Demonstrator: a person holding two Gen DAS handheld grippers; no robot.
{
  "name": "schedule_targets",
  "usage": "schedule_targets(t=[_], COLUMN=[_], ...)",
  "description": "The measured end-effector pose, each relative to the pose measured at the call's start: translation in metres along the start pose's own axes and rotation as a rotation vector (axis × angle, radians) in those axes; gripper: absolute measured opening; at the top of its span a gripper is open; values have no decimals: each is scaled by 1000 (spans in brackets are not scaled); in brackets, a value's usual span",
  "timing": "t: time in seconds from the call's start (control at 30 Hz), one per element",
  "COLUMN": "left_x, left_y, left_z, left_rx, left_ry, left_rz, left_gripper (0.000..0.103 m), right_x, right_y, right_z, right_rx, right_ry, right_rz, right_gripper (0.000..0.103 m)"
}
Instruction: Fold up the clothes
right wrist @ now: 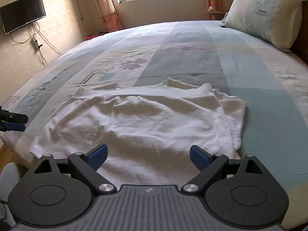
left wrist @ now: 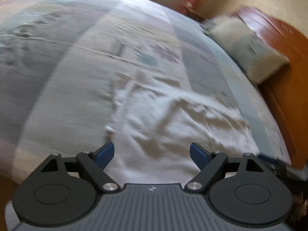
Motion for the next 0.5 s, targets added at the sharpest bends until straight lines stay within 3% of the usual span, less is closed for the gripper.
schedule_targets(t=[0.2,0.5], left_x=[6,0], left_y=[15,-29], left_z=[43,14], left_rx=[-173,-10], left_ry=[-88,22], left_rz=[-17,5], left_gripper=[85,86], right_x=[1,8], right_y=[5,7], right_z=[-8,-10], right_rx=[8,7], right_ry=[6,-39], right_rz=[-2,44], right_gripper=[95,96])
Point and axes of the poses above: each gripper's, at about its wrist camera, not at the fingertips, and z roughly the way its jaws point, x to its right, y to its underside, the point moved 1 cm from there along z, roughly the way its jaws point, and after that the axes turned 8 degrees about -x, right-handed, at the moved point
